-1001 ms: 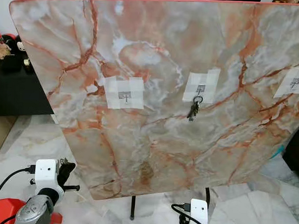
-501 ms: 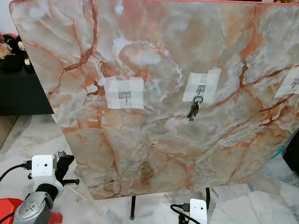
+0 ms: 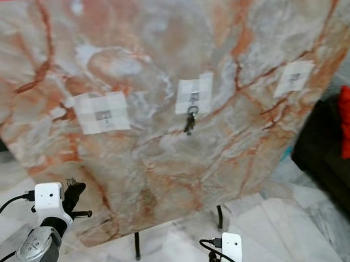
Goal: Hang keys on a hook
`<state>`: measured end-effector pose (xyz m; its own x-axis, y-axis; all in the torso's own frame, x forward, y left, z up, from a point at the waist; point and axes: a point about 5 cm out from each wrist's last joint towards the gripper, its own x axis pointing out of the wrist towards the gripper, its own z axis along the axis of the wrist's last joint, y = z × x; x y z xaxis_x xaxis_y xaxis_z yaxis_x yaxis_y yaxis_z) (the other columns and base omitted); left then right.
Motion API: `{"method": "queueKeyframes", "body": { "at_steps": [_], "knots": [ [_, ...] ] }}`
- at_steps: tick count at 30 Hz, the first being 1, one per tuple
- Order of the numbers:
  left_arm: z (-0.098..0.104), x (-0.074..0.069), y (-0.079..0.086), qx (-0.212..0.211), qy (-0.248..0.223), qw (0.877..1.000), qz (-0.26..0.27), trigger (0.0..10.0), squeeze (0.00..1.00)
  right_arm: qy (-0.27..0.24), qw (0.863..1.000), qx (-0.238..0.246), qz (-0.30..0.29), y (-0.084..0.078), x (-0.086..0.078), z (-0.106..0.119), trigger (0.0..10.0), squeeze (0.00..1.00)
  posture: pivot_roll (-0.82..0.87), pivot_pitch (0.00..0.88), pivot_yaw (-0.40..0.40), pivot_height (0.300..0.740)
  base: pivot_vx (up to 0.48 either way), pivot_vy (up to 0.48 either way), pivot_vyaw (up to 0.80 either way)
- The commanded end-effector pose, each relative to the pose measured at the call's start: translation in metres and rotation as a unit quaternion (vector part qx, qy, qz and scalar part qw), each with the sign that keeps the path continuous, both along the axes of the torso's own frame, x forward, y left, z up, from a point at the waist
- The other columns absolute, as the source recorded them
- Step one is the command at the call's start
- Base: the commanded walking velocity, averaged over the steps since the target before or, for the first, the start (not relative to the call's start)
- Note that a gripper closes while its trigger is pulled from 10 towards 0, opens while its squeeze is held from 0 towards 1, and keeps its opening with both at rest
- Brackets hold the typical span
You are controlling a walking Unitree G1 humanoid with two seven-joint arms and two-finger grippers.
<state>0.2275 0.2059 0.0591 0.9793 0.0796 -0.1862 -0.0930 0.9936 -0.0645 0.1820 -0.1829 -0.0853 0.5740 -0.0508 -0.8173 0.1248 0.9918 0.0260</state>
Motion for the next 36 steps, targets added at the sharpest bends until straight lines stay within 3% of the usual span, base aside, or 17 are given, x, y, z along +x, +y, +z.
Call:
{"method": "queueKeyframes", "body": {
  "at_steps": [1, 10, 36],
  "knots": [
    [0.0045, 0.0005, 0.0028, 0.003, -0.012, 1.000, 0.004, 10.0, 0.00, 0.005, 1.000, 0.003, 0.004, 0.0028, -0.0014, -0.0011, 10.0, 0.00, 0.10, 0.000, -0.044, 0.740, 0.000, 0.000, -0.76],
    [0.0063, 0.0008, 0.0016, 0.001, -0.019, 1.000, 0.000, 10.0, 0.00, 0.005, 1.000, 0.005, 0.006, 0.0033, -0.0012, -0.0011, 10.0, 0.00, 0.10, 0.000, -0.043, 0.740, 0.000, 0.000, -0.76],
    [0.0107, -0.0004, -0.0014, -0.003, -0.035, 0.999, -0.009, 10.0, 0.00, -0.002, 1.000, 0.014, 0.006, 0.0047, -0.0009, -0.0008, 10.0, 0.00, 0.11, 0.000, -0.041, 0.740, 0.000, 0.000, 0.00]
  ]
}}
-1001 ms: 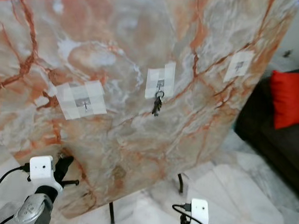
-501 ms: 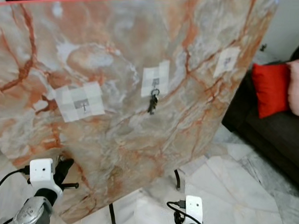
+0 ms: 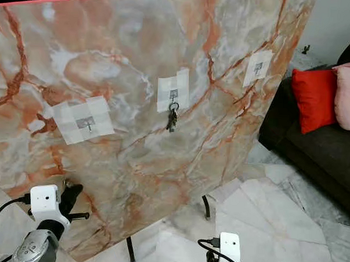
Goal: Hang keys on a hook
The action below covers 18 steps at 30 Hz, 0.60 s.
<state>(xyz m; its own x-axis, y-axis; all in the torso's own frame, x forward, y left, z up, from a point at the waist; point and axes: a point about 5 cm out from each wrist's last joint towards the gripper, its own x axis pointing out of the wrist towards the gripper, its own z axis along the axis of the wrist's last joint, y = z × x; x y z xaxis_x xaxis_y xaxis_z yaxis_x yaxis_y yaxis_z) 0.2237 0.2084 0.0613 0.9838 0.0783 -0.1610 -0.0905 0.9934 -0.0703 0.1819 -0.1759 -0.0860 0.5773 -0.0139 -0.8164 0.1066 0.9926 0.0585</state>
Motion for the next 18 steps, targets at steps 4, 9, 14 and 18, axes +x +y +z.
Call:
{"method": "queueKeyframes", "body": {
  "at_steps": [4, 9, 14, 18],
  "knots": [
    [0.0086, 0.0035, -0.0045, 0.000, -0.022, 1.000, -0.011, 10.0, 0.00, 0.000, 1.000, -0.002, -0.004, -0.0024, -0.0007, -0.0001, 10.0, 0.00, 0.11, 0.000, -0.043, 0.740, 0.000, 0.000, 0.00],
    [0.0092, 0.0037, -0.0056, 0.002, -0.026, 1.000, -0.017, 10.0, 0.00, 0.000, 1.000, -0.002, -0.004, -0.0024, -0.0008, -0.0001, 10.0, 0.00, 0.11, 0.000, -0.043, 0.740, 0.000, 0.000, 0.00],
    [0.0087, 0.0038, -0.0067, 0.003, -0.023, 1.000, -0.020, 10.0, 0.00, 0.001, 1.000, -0.002, -0.005, -0.0023, -0.0010, -0.0002, 10.0, 0.00, 0.11, 0.000, -0.043, 0.740, 0.000, 0.000, 0.00],
    [0.0094, 0.0040, -0.0083, 0.005, -0.025, 0.999, -0.026, 10.0, 0.00, 0.001, 1.000, -0.002, -0.005, -0.0024, -0.0012, -0.0004, 10.0, 0.00, 0.11, 0.000, -0.043, 0.740, -0.201, 0.000, 0.00]
  ]
}}
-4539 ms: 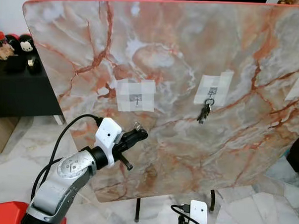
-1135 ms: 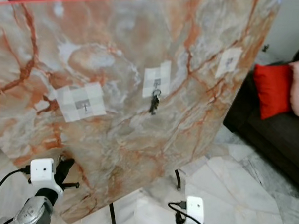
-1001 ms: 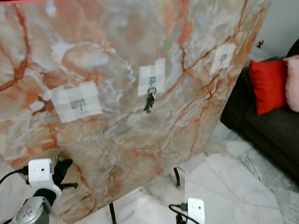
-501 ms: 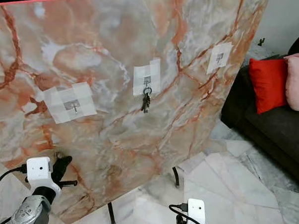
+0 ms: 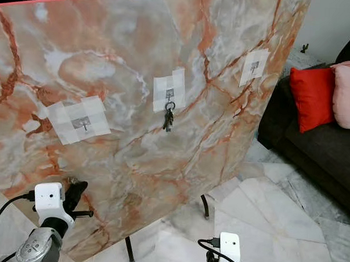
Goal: Hang keys on a hook
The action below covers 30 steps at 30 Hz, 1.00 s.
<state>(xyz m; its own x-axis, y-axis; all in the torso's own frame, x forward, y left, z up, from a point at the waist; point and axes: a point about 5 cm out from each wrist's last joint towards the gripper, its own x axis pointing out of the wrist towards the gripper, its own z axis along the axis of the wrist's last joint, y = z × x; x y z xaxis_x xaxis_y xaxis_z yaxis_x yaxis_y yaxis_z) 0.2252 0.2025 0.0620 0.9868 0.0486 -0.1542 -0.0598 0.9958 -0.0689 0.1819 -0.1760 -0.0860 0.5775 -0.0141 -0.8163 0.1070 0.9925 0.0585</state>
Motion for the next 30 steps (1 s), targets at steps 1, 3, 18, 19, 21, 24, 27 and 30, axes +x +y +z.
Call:
{"method": "queueKeyframes", "body": {
  "at_steps": [1, 3, 18, 19, 21, 24, 27, 30],
  "knots": [
    [0.0090, 0.0026, -0.0029, 0.003, -0.023, 1.000, -0.012, 10.0, 0.00, 0.002, 1.000, -0.001, -0.005, -0.0023, -0.0013, -0.0004, 10.0, 0.00, 0.11, 0.000, -0.043, 0.740, -0.409, 0.000, 0.00],
    [0.0094, 0.0026, -0.0034, 0.000, -0.025, 1.000, -0.013, 10.0, 0.00, 0.001, 1.000, -0.001, -0.005, -0.0023, -0.0013, -0.0004, 10.0, 0.00, 0.11, 0.000, -0.043, 0.740, -0.204, 0.000, 0.00],
    [0.0103, 0.0022, -0.0053, 0.003, -0.026, 0.999, -0.023, 10.0, 0.00, 0.002, 1.000, -0.002, -0.005, -0.0025, -0.0019, -0.0006, 10.0, 0.00, 0.11, 0.000, -0.044, 0.740, 0.000, 0.000, 0.00],
    [0.0103, 0.0022, -0.0054, 0.003, -0.026, 0.999, -0.023, 10.0, 0.00, 0.002, 1.000, -0.002, -0.005, -0.0025, -0.0019, -0.0007, 10.0, 0.00, 0.11, 0.000, -0.044, 0.740, 0.000, 0.000, 0.00],
    [0.0103, 0.0022, -0.0065, 0.001, -0.026, 0.999, -0.026, 10.0, 0.00, 0.002, 1.000, -0.002, -0.006, -0.0027, -0.0020, -0.0007, 10.0, 0.00, 0.11, 0.000, -0.045, 0.740, 0.000, 0.000, 0.00],
    [0.0108, 0.0022, -0.0078, 0.000, -0.029, 0.999, -0.030, 10.0, 0.00, 0.003, 1.000, -0.003, -0.005, -0.0029, -0.0021, -0.0007, 10.0, 0.00, 0.11, 0.000, -0.045, 0.740, -0.386, 0.000, 0.00],
    [0.0111, 0.0022, -0.0081, 0.001, -0.031, 0.999, -0.029, 10.0, 0.00, 0.003, 1.000, -0.003, -0.004, -0.0031, -0.0021, -0.0007, 10.0, 0.00, 0.11, 0.000, -0.045, 0.740, -0.416, 0.000, 0.00],
    [0.0112, 0.0020, -0.0083, 0.001, -0.031, 0.999, -0.029, 10.0, 0.00, 0.003, 1.000, -0.003, -0.004, -0.0033, -0.0022, -0.0007, 10.0, 0.00, 0.11, 0.000, -0.046, 0.740, -0.360, 0.000, 0.00]
  ]
}}
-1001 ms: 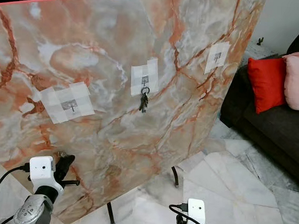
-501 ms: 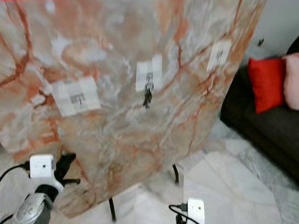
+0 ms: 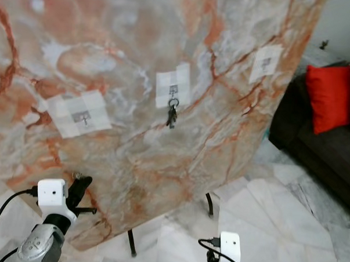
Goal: Hang keys on a hook
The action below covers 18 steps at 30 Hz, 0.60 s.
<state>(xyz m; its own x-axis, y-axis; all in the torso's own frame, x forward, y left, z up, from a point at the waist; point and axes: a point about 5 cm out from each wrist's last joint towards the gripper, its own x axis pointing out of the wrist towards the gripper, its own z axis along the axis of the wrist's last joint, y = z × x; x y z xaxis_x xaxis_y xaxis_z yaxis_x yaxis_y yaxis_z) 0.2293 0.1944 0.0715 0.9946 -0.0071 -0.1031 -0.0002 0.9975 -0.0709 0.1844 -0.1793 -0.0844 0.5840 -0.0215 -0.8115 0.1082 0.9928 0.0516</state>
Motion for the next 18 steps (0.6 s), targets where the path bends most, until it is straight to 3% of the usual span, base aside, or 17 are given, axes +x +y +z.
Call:
{"method": "queueKeyframes", "body": {
  "at_steps": [1, 14, 18],
  "knots": [
    [0.0017, -0.0020, -0.0001, 0.002, -0.005, 1.000, -0.001, 10.0, 0.00, 0.007, 1.000, 0.001, -0.003, 0.0001, -0.0047, -0.0023, 10.0, 0.00, 0.11, 0.000, -0.047, 0.740, 0.000, 0.000, 0.00],
    [0.0014, -0.0011, -0.0002, 0.004, -0.002, 1.000, -0.003, 10.0, 0.00, 0.010, 1.000, -0.003, -0.003, -0.0001, -0.0049, -0.0025, 10.0, 0.00, 0.11, 0.000, -0.046, 0.740, 0.000, 0.000, 0.00],
    [0.0020, -0.0003, -0.0014, 0.005, -0.003, 1.000, -0.006, 10.0, 0.00, 0.011, 1.000, -0.002, -0.003, 0.0001, -0.0051, -0.0026, 10.0, 0.00, 0.11, 0.000, -0.046, 0.740, 0.000, 0.000, -0.78]
  ]
}}
